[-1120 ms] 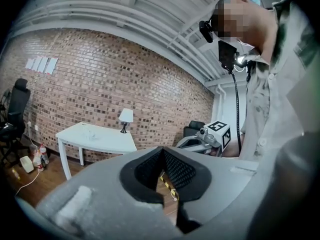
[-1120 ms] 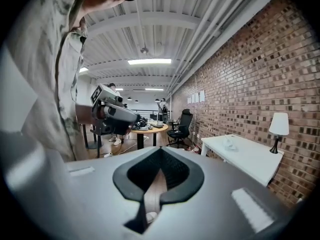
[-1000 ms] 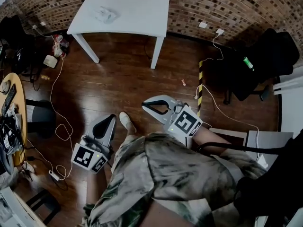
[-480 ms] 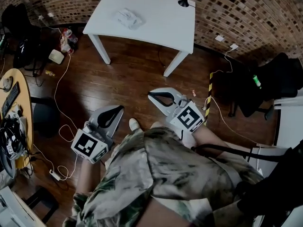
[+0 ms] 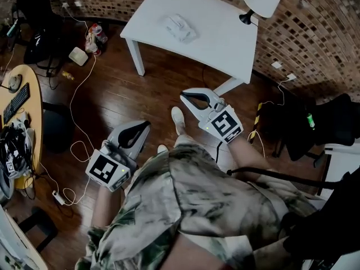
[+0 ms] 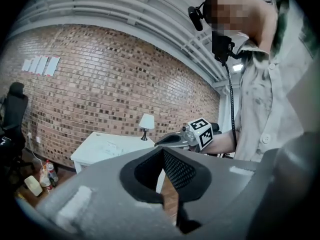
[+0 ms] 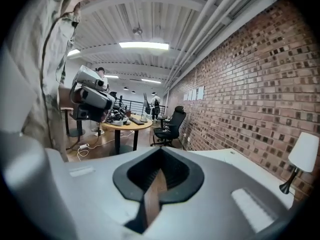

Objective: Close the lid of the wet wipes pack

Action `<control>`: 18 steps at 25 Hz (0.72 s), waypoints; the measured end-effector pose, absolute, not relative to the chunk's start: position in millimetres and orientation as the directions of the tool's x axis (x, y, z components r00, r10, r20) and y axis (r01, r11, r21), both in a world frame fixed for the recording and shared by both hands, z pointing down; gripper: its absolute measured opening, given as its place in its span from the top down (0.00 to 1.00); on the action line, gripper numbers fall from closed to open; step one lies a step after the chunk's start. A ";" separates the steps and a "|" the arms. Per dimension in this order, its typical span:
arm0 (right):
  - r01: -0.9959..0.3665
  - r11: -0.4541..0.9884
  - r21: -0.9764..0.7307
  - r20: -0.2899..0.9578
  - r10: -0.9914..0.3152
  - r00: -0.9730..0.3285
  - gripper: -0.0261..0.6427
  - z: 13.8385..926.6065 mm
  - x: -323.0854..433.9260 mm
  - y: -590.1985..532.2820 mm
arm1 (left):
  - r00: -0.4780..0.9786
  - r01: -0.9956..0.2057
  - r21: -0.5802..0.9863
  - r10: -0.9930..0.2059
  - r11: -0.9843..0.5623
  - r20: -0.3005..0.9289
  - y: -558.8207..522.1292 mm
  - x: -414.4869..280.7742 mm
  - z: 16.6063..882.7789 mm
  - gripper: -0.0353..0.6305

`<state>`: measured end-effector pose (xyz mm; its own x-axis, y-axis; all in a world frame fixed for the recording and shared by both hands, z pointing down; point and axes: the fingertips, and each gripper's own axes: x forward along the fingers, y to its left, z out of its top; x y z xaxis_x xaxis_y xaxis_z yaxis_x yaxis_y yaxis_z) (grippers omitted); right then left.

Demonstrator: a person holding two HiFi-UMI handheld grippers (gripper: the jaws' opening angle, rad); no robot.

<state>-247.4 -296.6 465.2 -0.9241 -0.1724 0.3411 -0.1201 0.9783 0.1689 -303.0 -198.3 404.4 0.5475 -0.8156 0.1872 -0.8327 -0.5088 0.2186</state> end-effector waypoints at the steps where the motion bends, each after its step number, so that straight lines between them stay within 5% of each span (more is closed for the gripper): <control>1: -0.114 0.978 0.174 0.342 -0.169 -0.924 0.95 467.4 -254.1 -307.3 | 0.536 -0.840 0.214 -0.823 -0.498 0.188 -204.1 -309.1 404.7 0.95; 18: 0.035 0.972 0.231 0.461 -0.077 -0.884 0.95 544.4 -354.6 -513.1 | 0.352 -0.923 0.244 -0.909 -0.297 0.223 -337.9 -375.3 408.0 0.95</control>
